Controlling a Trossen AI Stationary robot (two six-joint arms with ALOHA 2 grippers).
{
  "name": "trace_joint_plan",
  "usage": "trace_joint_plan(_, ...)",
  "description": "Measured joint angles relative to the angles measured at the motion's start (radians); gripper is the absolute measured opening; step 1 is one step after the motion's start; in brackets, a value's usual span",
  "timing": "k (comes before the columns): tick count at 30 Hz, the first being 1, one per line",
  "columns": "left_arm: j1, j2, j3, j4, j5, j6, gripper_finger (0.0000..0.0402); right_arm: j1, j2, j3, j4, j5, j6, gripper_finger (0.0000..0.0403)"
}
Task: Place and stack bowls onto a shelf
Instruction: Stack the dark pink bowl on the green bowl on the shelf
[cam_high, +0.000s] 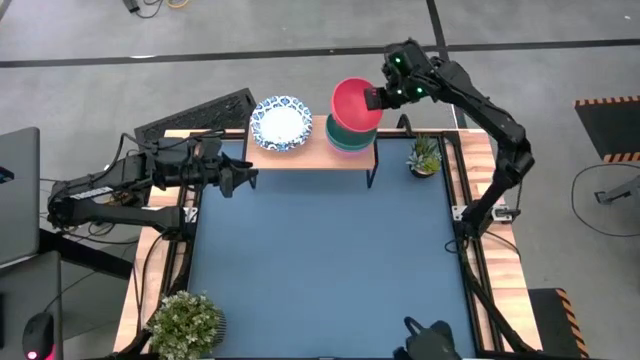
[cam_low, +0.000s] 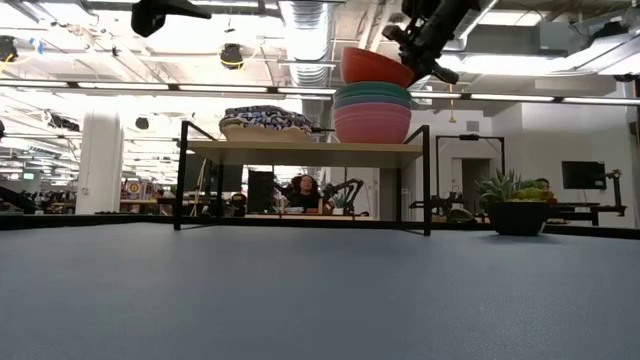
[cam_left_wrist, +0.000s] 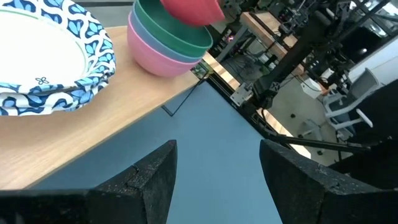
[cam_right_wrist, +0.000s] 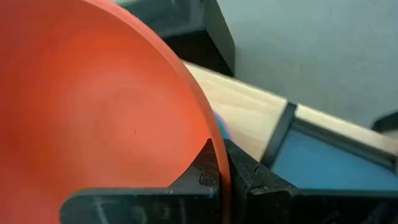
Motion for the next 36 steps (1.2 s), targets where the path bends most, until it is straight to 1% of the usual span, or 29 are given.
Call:
trace_joint_plan(5, 0.0, 0.0, 0.0, 0.0, -0.011, 0.003, 0.0213, 0.0, 0.074, 0.061, -0.116, 0.0, -0.059, 0.0023)
trace_joint_plan(10, 0.0, 0.0, 0.0, -0.016, -0.013, 0.012, 0.0213, 0.001, 0.109, 0.066, -0.12, -0.004, -0.068, 0.0023)
trace_joint_plan(17, 0.0, 0.0, 0.0, -0.025, 0.011, 0.011, 0.0213, -0.003, 0.114, 0.067, -0.129, -0.03, -0.056, 0.0023)
trace_joint_plan(20, 0.0, 0.0, 0.0, -0.026, 0.011, 0.023, 0.0213, -0.006, 0.113, 0.067, -0.153, -0.077, -0.048, 0.0024)
trace_joint_plan(22, 0.0, 0.0, 0.0, -0.039, 0.011, 0.027, 0.0213, -0.005, 0.113, 0.067, -0.154, -0.1, -0.048, 0.0035)
trace_joint_plan(25, 0.0, 0.0, 0.0, -0.043, 0.016, 0.028, 0.0213, -0.003, 0.113, 0.067, -0.153, -0.105, -0.037, 0.0064)
trace_joint_plan(27, 0.0, 0.0, 0.0, -0.044, 0.016, 0.027, 0.0213, -0.003, 0.113, 0.066, -0.152, -0.11, -0.038, 0.0076)
trace_joint_plan(36, 0.0, 0.0, 0.0, -0.046, 0.016, 0.039, 0.0213, 0.0, 0.113, 0.065, -0.151, -0.156, -0.041, 0.0085)
